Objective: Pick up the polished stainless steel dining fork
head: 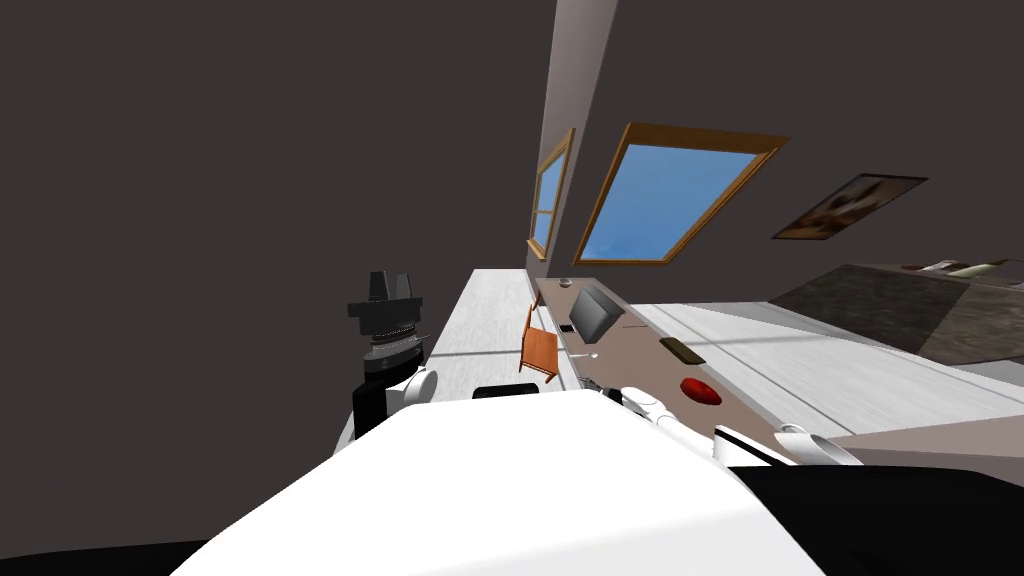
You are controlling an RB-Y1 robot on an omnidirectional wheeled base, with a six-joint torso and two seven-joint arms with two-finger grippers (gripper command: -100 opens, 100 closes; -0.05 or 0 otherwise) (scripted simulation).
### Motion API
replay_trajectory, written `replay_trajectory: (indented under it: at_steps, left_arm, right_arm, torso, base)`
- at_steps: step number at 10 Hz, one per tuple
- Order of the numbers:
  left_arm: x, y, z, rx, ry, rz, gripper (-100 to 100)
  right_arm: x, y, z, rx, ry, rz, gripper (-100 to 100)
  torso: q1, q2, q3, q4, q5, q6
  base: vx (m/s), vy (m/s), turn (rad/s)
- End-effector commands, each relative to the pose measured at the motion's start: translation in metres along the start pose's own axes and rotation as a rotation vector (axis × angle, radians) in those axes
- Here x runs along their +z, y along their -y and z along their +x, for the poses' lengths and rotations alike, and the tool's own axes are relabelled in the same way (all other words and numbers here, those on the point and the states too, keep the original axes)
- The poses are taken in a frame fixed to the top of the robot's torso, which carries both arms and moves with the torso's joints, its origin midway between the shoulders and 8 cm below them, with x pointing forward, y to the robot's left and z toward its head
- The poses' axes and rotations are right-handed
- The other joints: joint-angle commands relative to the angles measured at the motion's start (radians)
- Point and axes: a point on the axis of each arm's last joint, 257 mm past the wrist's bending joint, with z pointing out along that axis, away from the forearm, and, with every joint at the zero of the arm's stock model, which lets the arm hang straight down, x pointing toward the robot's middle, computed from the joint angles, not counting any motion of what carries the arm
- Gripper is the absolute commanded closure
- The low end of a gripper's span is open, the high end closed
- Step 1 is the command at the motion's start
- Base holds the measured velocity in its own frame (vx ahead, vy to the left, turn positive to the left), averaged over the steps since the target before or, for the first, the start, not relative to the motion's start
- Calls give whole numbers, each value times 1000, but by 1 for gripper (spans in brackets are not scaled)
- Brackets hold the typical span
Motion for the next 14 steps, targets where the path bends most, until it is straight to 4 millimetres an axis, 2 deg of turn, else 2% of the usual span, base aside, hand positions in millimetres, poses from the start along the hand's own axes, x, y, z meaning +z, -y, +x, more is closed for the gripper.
replay_trajectory:
  at_steps: [1, 2, 3, 5, 6, 8, 9, 11, 12, 13, 14]
  left_arm:
    - [0, 0, 0, 0, 0, 0, 0]
    - [0, 0, 0, 0, 0, 0, 0]
    - [0, 0, 0, 0, 0, 0, 0]
    - [0, 0, 0, 0, 0, 0, 0]
    - [0, 0, 0, 0, 0, 0, 0]
    - [0, 0, 0, 0, 0, 0, 0]
    - [0, 0, 0, 0, 0, 0, 0]
    - [0, 0, 0, 0, 0, 0, 0]
    - [0, 0, 0, 0, 0, 0, 0]
    - [0, 0, 0, 0, 0, 0, 0]
    - [0, 0, 0, 0, 0, 0, 0]
  right_arm:
    - [-2, -3, 14, 8, -29, -2, -100]
    - [-2, -4, 16, 10, -33, -3, -100]
    - [-12, 2, 39, -20, -88, -3, -100]
    - [-12, 2, 39, -20, -88, -3, -100]
    - [-22, 7, 59, -46, -136, -4, -100]
    - [-22, 7, 59, -46, -136, -4, -100]
    - [-39, 15, 89, -86, -212, -5, -100]
    - [-41, 15, 91, -83, -217, -5, -100]
    - [-52, 21, 109, -112, -264, -6, -100]
    - [-44, 18, 100, -96, -241, -6, -100]
    - [-45, 19, 102, -99, -246, -5, 0]
  torso:
    - [0, 0, 0, 0, 0, 0]
    - [1, -1, -1, 0, 0, 0]
    - [1, -1, -1, 0, 0, 0]
    - [-1, 0, 0, 0, 0, 0]
    - [0, 0, 0, 0, 0, 0]
    - [0, 0, 0, 0, 0, 0]
    - [0, 0, 0, 0, 0, 0]
    - [-2, 1, 1, 0, 0, 0]
    - [-1, 0, 0, 0, 0, 0]
    - [-1, 0, 0, 0, 0, 0]
    - [0, 0, 0, 0, 0, 0]
  base:
    - [0, 0, 0]
    - [4, 6, -3]
    - [-15, -17, 69]
    - [-20, -20, 19]
    - [-24, -21, 54]
    - [-19, -17, 15]
    - [-36, -34, 79]
    - [-31, -33, 22]
    - [-28, -31, 48]
    - [-15, -20, 17]
    - [0, 0, 0]
